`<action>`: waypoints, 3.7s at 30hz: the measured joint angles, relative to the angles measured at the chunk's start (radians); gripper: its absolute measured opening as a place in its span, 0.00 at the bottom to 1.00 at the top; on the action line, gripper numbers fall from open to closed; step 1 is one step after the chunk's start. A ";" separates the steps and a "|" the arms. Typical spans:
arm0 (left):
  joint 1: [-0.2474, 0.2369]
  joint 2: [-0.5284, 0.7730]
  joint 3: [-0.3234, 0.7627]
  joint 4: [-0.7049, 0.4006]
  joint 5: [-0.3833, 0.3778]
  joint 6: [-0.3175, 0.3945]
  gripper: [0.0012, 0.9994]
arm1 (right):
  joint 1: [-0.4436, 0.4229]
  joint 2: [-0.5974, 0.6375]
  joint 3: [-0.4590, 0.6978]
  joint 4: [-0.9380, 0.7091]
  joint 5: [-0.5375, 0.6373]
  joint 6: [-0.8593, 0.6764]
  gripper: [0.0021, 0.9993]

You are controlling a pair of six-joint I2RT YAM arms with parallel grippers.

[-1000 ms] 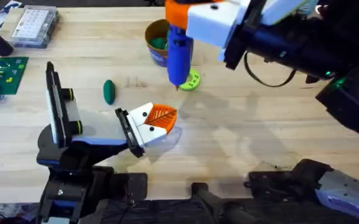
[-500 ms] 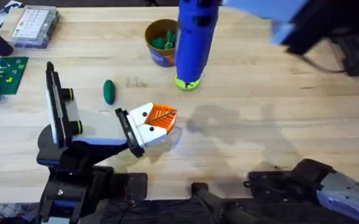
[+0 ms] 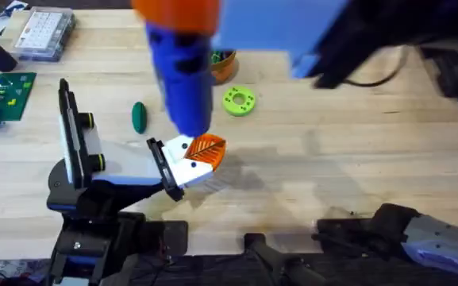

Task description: Pick up the gripper from the table and insert it into the empty holder that is missing its gripper. Then pick up a screw, insert it into the mounting hole, and use the screwdriver to tighten it. Finally, clean up the table by picking up the vegetable and placing it into the bucket.

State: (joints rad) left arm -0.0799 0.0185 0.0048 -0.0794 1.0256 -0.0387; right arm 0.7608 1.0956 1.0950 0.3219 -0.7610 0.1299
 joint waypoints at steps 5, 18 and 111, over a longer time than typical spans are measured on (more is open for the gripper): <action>0.000 0.000 0.000 0.000 0.000 0.000 0.02 | 0.010 0.069 0.000 -0.002 -0.038 -0.032 0.06; 0.000 0.000 0.000 0.000 0.000 0.000 0.02 | 0.024 0.082 -0.053 0.158 -0.067 -0.086 0.06; 0.000 0.002 0.000 -0.009 0.002 -0.016 0.02 | 0.013 0.237 -0.140 0.203 -0.070 -0.122 0.06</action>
State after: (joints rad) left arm -0.0799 0.0208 0.0048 -0.0879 1.0279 -0.0544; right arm 0.7738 1.3327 0.9554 0.5248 -0.8314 0.0078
